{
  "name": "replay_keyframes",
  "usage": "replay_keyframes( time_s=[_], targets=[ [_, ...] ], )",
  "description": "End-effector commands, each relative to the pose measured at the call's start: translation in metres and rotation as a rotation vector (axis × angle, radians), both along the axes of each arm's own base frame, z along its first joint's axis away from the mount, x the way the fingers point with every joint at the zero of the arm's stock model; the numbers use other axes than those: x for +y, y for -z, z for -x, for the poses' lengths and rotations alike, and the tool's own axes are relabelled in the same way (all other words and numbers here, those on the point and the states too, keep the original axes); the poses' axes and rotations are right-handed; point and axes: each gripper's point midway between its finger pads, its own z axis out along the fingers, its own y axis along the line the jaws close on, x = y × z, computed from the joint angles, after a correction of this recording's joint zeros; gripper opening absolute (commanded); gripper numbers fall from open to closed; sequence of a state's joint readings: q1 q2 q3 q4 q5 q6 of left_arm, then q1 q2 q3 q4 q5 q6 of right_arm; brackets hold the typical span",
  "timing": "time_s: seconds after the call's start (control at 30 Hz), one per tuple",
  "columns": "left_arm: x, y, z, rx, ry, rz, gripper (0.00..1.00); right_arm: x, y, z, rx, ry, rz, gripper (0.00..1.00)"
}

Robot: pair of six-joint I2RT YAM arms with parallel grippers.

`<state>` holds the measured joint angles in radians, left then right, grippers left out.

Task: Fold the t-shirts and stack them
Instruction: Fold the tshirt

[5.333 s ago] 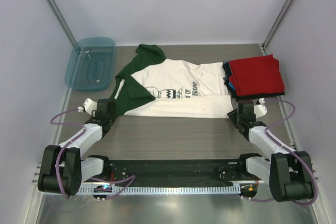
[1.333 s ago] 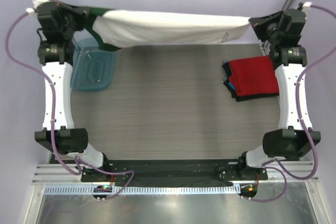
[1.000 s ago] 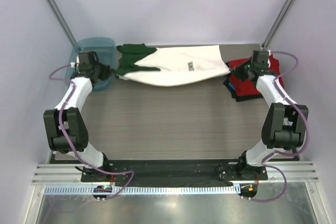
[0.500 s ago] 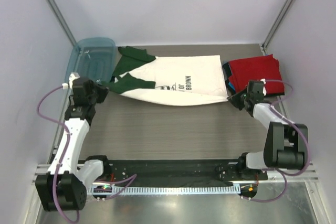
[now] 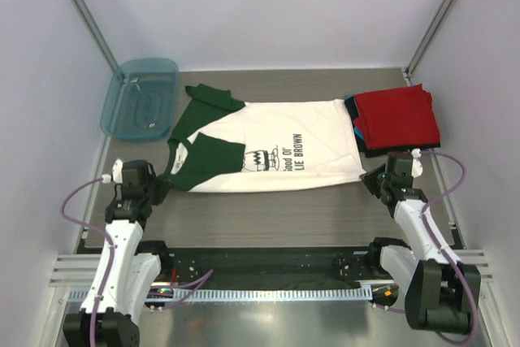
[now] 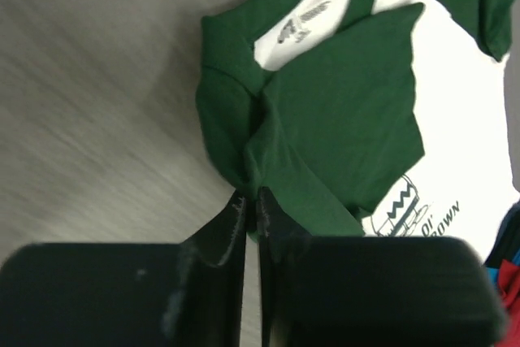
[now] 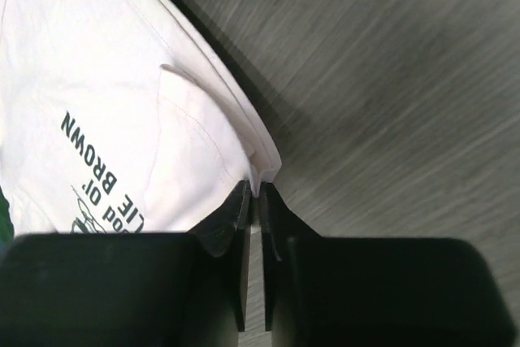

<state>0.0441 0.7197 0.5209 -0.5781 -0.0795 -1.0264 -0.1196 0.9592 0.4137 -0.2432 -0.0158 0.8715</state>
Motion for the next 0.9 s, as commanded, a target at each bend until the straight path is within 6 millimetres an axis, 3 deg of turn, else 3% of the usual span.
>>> replay_keyframes(
  time_s=[0.0, 0.03, 0.07, 0.1, 0.17, 0.2, 0.27, 0.4, 0.43, 0.47, 0.5, 0.57, 0.6, 0.7, 0.77, 0.8, 0.87],
  targets=[
    [0.011, 0.018, 0.025, 0.049, -0.11, 0.0, 0.11, -0.016, 0.001, 0.02, 0.012, 0.102, 0.048, 0.17],
    [0.013, 0.02, 0.027, 0.041, -0.124, -0.001, 0.16, -0.017, 0.004, 0.027, 0.029, 0.11, 0.053, 0.2],
    [0.014, 0.022, 0.03, 0.032, -0.134, 0.002, 0.41, -0.022, 0.003, 0.032, 0.027, 0.14, 0.067, 0.35],
    [0.014, 0.023, 0.033, 0.032, -0.142, 0.005, 0.56, -0.024, 0.004, 0.036, 0.027, 0.154, 0.072, 0.43],
    [0.015, 0.021, 0.034, 0.015, -0.146, -0.002, 0.78, -0.026, -0.007, 0.039, -0.024, 0.166, 0.089, 0.63],
    [0.016, 0.018, 0.033, 0.009, -0.143, -0.01, 0.81, -0.027, -0.01, 0.04, -0.038, 0.165, 0.094, 0.66],
    [0.017, 0.008, 0.029, -0.015, -0.104, -0.047, 0.83, -0.026, -0.02, 0.038, -0.074, 0.127, 0.123, 0.7],
    [0.01, -0.016, 0.009, -0.052, 0.028, -0.096, 0.84, -0.01, -0.047, 0.019, -0.154, -0.055, 0.157, 0.65],
    [0.008, -0.029, 0.002, -0.078, 0.047, -0.102, 0.84, -0.009, -0.054, 0.012, -0.175, -0.083, 0.173, 0.64],
    [0.0, -0.042, -0.013, -0.139, 0.132, -0.114, 0.84, -0.01, -0.048, 0.01, -0.129, -0.1, 0.179, 0.62],
    [-0.002, -0.047, -0.018, -0.147, 0.154, -0.119, 0.84, -0.004, -0.058, 0.002, -0.147, -0.155, 0.18, 0.61],
    [-0.007, -0.063, -0.041, -0.179, 0.218, -0.14, 0.83, 0.005, -0.056, -0.01, -0.125, -0.211, 0.159, 0.56],
    [-0.018, -0.067, -0.047, -0.194, 0.277, -0.104, 0.81, 0.009, -0.064, -0.018, -0.14, -0.232, 0.162, 0.53],
    [-0.031, -0.069, -0.076, -0.186, 0.345, -0.104, 0.79, 0.028, -0.071, -0.038, -0.151, -0.305, 0.181, 0.5],
    [-0.051, -0.063, -0.097, -0.163, 0.407, -0.141, 0.78, 0.053, -0.076, -0.048, -0.163, -0.38, 0.212, 0.49],
    [-0.056, -0.061, -0.103, -0.149, 0.43, -0.15, 0.75, 0.055, -0.087, -0.058, -0.18, -0.376, 0.247, 0.48],
    [-0.066, -0.052, -0.12, -0.104, 0.468, -0.146, 0.68, 0.063, -0.077, -0.067, -0.134, -0.412, 0.289, 0.45]
  ],
)
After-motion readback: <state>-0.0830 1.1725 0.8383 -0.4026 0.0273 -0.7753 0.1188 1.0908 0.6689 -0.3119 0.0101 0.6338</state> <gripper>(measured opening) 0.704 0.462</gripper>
